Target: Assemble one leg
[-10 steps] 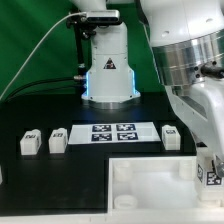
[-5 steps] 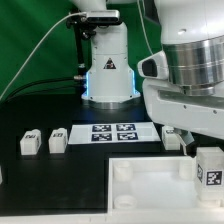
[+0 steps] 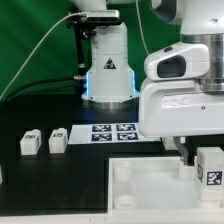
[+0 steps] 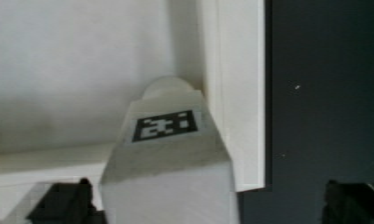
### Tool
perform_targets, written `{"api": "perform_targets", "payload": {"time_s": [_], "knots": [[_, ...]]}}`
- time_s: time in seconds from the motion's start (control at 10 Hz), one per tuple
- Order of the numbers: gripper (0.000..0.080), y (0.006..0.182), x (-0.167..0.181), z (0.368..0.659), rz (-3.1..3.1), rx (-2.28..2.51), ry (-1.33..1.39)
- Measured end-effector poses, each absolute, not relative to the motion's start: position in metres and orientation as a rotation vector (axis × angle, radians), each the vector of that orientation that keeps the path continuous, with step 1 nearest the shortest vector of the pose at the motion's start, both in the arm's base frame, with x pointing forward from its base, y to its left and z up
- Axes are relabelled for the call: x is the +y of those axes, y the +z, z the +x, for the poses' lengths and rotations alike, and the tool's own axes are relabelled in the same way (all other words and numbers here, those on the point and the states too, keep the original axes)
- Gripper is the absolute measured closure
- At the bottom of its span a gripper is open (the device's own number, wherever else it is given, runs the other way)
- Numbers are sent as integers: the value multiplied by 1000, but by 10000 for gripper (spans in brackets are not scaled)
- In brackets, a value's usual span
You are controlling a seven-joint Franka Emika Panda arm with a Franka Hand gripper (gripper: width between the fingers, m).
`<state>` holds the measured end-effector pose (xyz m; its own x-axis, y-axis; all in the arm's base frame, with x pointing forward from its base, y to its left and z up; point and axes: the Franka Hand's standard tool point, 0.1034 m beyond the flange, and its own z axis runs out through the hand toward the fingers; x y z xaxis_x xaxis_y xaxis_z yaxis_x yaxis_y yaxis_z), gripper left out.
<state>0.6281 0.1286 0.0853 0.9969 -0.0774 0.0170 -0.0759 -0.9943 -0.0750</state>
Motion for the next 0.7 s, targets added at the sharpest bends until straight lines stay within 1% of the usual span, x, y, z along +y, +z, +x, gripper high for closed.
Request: {"api": "perform_targets", "payload": {"time_s": [0.1, 0.2, 0.3, 0.4, 0.5, 0.6, 0.7], "knots": [[150, 85, 128, 628, -3066, 51, -33], [247, 85, 128, 628, -3065, 61, -32], [382, 85, 128, 628, -3065, 61, -32], [382, 85, 128, 628, -3064, 107, -31], [490, 86, 127, 629, -3064, 109, -32], [490, 86, 126, 629, -3060, 193, -30], [491, 87, 123, 631, -3019, 438, -22]]}}
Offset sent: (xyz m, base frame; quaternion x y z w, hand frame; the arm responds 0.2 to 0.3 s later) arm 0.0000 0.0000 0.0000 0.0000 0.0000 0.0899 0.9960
